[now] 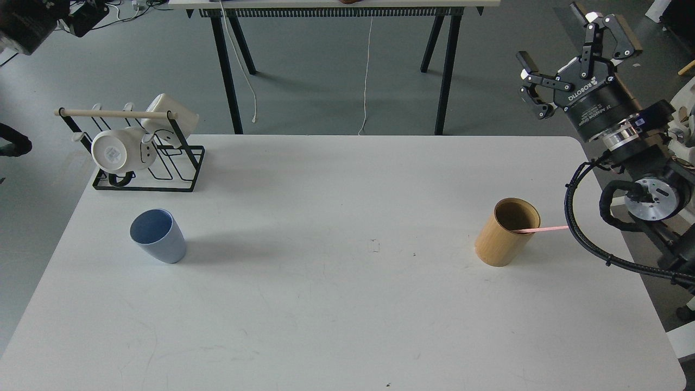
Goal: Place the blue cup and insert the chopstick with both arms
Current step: 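Move the left gripper down toward the blue cup, then grasp the blue cup rim with the left gripper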
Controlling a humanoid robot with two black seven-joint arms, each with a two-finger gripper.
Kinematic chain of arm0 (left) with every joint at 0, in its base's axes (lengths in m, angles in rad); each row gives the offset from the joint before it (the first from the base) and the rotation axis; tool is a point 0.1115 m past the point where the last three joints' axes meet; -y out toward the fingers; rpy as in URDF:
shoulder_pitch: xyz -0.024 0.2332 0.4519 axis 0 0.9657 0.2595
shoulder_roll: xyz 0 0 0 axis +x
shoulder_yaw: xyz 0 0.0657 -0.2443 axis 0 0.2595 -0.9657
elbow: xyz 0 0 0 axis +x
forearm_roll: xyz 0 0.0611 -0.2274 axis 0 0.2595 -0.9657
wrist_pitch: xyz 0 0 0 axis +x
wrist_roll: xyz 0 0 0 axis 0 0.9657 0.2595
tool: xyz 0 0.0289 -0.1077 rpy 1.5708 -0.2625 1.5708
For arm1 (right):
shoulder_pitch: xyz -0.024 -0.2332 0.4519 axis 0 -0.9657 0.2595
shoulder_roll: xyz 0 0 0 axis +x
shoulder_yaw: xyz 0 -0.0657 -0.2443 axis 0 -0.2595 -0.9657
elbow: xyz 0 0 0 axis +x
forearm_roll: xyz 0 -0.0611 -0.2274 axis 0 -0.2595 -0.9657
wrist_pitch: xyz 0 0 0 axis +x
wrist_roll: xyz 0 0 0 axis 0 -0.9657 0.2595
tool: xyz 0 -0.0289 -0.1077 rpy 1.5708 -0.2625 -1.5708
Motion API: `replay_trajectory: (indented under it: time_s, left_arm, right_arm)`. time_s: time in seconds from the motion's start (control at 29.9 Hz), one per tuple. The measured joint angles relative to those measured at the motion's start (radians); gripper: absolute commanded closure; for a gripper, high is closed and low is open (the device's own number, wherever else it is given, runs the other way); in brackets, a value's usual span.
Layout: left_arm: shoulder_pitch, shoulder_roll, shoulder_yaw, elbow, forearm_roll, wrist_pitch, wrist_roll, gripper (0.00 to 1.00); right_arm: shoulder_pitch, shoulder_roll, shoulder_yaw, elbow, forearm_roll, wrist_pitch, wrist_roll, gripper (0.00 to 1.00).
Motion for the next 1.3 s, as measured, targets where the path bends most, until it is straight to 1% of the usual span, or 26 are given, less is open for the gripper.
replay_trajectory:
  time_s: [0.1, 0.17, 0.23, 0.33, 0.47, 0.53, 0.6, 0.7, 0.84, 1.07, 1.3]
  left_arm:
    - [-0.078, 0.114, 0.111, -0.091, 0.132, 0.0, 0.0, 0.01]
    - [-0.128, 0.164, 0.193, -0.137, 0.257, 0.0, 0.0, 0.01]
    - [-0.158, 0.203, 0.261, -0.171, 0.423, 0.0, 0.0, 0.01]
    - [-0.17, 0.236, 0.345, -0.204, 0.712, 0.0, 0.0, 0.01]
    - [-0.168, 0.238, 0.486, -0.194, 0.935, 0.0, 0.0, 0.01]
    - [-0.163, 0.234, 0.559, -0.164, 0.997, 0.0, 0.0, 0.01]
    - [-0.146, 0.23, 0.601, -0.129, 1.039, 0.0, 0.0, 0.01]
    - [-0.092, 0.208, 0.622, -0.071, 1.092, 0.0, 0.0, 0.01]
    - [-0.043, 0.139, 0.624, -0.006, 1.124, 0.0, 0.0, 0.01]
    - [0.006, 0.039, 0.615, 0.065, 1.126, 0.0, 0.0, 0.01]
    - [0.047, 0.002, 0.612, 0.089, 1.113, 0.003, 0.0, 0.01]
  right_arm:
    - [-0.002, -0.001, 0.006, -0.001, 0.0, 0.0, 0.0, 0.05]
    - [-0.002, -0.002, 0.007, -0.001, -0.001, 0.0, 0.0, 0.05]
    - [-0.002, -0.002, 0.008, -0.002, -0.001, 0.0, 0.0, 0.05]
    - [-0.005, -0.004, 0.008, -0.005, -0.002, 0.0, 0.0, 0.05]
    - [-0.021, -0.008, 0.008, -0.006, -0.002, 0.0, 0.0, 0.05]
    - [-0.032, -0.008, 0.008, -0.006, -0.002, 0.0, 0.0, 0.05]
    - [-0.043, -0.008, 0.008, -0.006, -0.002, 0.0, 0.0, 0.05]
    - [-0.056, -0.008, 0.008, -0.007, -0.002, 0.0, 0.0, 0.05]
    - [-0.066, -0.008, 0.008, -0.007, -0.002, 0.0, 0.0, 0.05]
    - [-0.076, -0.008, 0.008, -0.01, -0.002, 0.0, 0.0, 0.05]
    - [-0.08, -0.01, 0.008, -0.012, -0.002, 0.0, 0.0, 0.05]
